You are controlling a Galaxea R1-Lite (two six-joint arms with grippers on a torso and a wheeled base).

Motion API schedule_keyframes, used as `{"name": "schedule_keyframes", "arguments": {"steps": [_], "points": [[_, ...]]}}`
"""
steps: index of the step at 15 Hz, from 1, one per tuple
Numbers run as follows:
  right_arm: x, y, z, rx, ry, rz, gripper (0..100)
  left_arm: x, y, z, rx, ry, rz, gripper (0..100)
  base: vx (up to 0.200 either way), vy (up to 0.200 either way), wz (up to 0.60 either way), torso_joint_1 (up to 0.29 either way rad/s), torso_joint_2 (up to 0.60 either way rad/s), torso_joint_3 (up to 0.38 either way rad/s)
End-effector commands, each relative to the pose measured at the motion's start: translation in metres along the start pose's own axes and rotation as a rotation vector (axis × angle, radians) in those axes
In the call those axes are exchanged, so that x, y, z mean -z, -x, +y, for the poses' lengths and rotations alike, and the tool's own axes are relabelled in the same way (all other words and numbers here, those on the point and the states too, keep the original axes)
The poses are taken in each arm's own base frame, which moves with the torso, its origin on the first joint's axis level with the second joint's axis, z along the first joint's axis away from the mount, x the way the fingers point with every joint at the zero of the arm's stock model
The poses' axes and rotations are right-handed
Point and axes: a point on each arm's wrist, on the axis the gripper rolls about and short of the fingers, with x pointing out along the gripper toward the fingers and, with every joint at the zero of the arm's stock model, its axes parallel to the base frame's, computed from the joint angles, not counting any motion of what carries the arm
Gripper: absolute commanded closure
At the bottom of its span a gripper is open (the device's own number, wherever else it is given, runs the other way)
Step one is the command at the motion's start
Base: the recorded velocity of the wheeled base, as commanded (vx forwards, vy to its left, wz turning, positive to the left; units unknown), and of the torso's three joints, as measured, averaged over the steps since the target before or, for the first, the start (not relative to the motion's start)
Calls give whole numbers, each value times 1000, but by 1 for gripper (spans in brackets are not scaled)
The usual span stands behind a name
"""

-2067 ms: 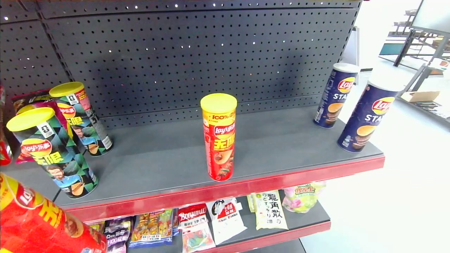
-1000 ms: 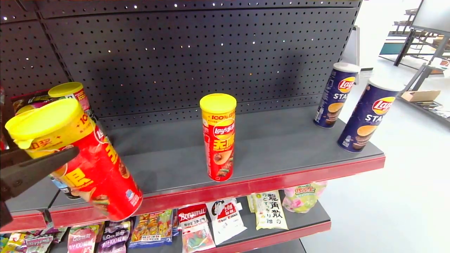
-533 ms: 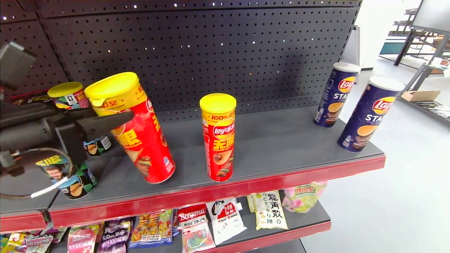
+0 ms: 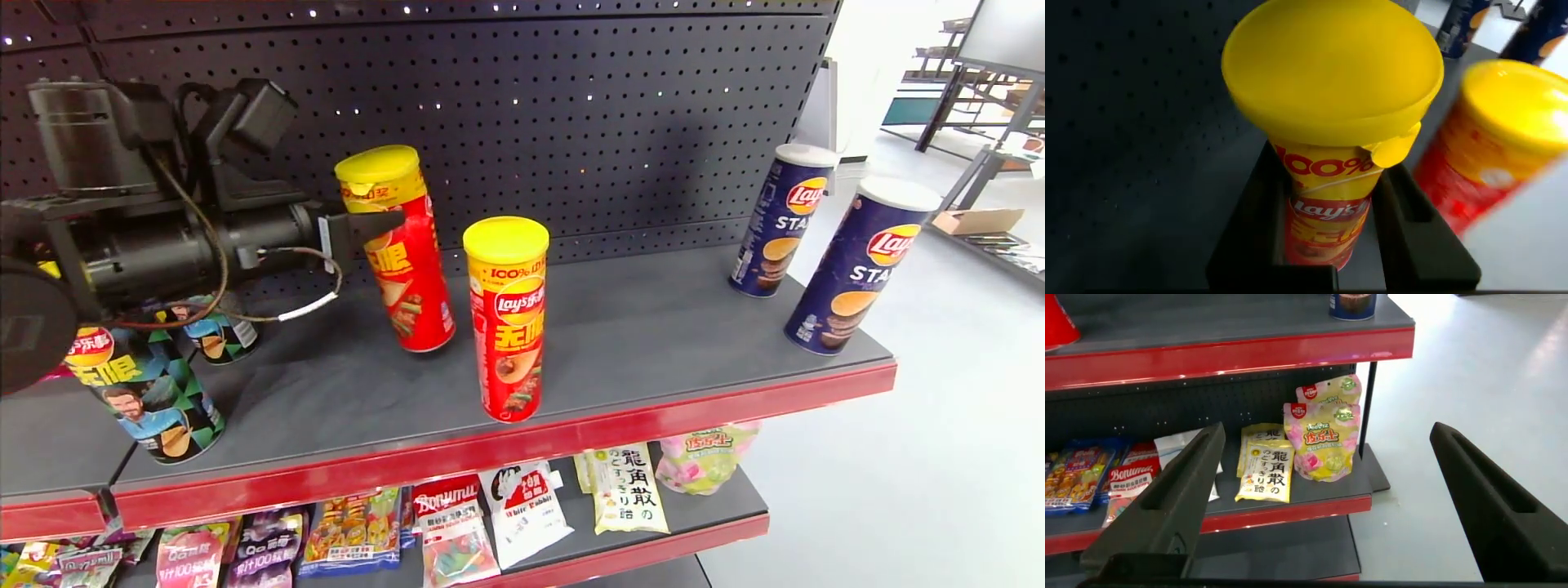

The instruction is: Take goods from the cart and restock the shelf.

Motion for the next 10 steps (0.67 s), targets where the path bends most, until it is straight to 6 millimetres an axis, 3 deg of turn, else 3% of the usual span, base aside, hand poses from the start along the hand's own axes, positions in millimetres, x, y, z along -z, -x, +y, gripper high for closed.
{"name": "schedule_keyframes", "arguments": {"steps": [1,4,10], "points": [[0,0,0,-1,0,-1,0,8,-58,15,16,0,9,100,0,0,0,0,0,0],[0,0,0,-1,0,1,0,11,-91,20,30,-7,-4,100,0,0,0,0,0,0],[0,0,0,-1,0,1,0,23,-122,22,46,-13,2,100,0,0,0,0,0,0]]}}
